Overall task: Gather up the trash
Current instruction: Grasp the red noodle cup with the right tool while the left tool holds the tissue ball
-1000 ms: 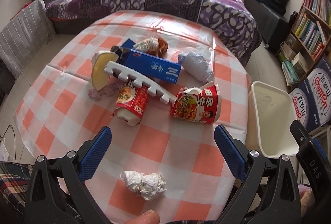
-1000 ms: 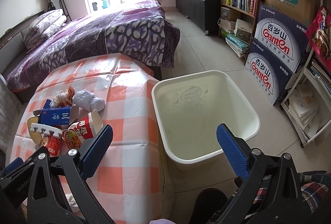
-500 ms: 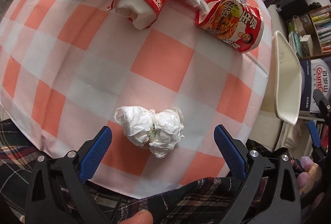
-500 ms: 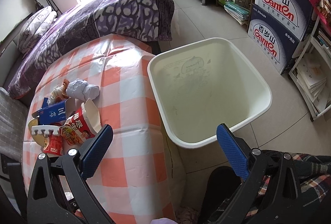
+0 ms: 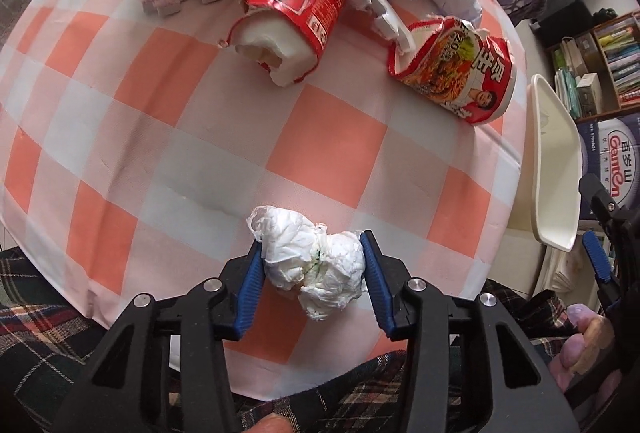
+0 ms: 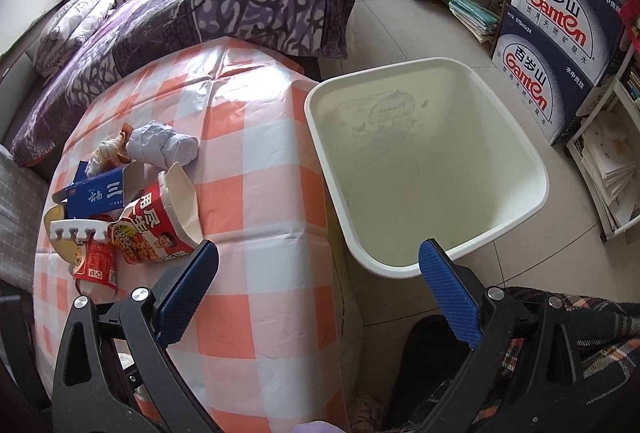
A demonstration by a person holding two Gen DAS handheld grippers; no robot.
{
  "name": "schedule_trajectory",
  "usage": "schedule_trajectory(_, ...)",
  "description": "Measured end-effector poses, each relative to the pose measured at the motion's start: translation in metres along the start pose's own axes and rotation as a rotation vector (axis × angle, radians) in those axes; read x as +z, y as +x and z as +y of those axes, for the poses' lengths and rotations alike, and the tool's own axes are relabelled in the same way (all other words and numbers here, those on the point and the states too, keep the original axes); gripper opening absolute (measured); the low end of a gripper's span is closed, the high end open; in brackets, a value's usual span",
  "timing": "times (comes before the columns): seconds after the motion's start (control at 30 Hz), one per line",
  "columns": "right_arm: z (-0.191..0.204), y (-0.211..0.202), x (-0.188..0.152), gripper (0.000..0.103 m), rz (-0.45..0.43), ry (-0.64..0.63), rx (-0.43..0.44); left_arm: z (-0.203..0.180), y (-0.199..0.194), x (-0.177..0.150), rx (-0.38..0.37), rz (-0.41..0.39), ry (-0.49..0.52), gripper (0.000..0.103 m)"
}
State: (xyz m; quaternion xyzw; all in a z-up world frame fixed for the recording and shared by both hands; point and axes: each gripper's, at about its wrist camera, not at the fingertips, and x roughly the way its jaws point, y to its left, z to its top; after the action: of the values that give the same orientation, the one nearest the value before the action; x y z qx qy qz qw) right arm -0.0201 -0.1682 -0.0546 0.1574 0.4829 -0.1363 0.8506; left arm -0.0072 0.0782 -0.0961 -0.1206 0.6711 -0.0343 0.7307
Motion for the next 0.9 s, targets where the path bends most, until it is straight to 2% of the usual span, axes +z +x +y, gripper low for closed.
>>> schedule_trajectory(0.1, 0.021, 0.002, 0.004, 0.096, -0.007, -0.049, 0.023, 0.012, -0.019, 0.013, -0.010, -0.054, -0.011, 0.046)
schedule_trajectory(0.2, 0.040, 0.014, 0.008, 0.096, 0.051, -0.035, 0.083, 0.027, -0.040, 0.026, -0.031, -0.109, -0.029, 0.046)
schedule_trajectory(0.3, 0.050, 0.030, 0.010, 0.096, 0.140, 0.121, 0.164, 0.038, -0.063, 0.042, -0.032, -0.175, -0.036, 0.046)
schedule_trajectory(0.4, 0.050, 0.048, 0.011, 0.096, 0.210, 0.381, 0.198, 0.044, -0.081, 0.066, -0.037, -0.221, -0.033, 0.046)
schedule_trajectory(0.43, 0.053, 0.053, 0.011, 0.096, 0.226, 0.454, 0.197, 0.047, -0.086, 0.073, -0.038, -0.237, -0.028, 0.046)
schedule_trajectory(0.5, 0.065, 0.061, 0.012, 0.096, 0.242, 0.512, 0.154, 0.049, -0.094, 0.082, -0.042, -0.266, -0.020, 0.046)
schedule_trajectory(0.7, 0.093, 0.080, 0.011, 0.095, 0.245, 0.535, 0.040, 0.052, -0.100, 0.122, -0.074, -0.332, -0.014, 0.046)
schedule_trajectory(0.83, 0.102, 0.090, 0.010, 0.071, 0.249, 0.469, 0.050, 0.063, -0.101, 0.127, -0.066, -0.372, -0.009, 0.046)
schedule_trajectory(0.9, 0.104, 0.085, 0.012, 0.066, 0.215, 0.440, 0.065, 0.068, -0.101, 0.129, -0.074, -0.380, -0.021, 0.046)
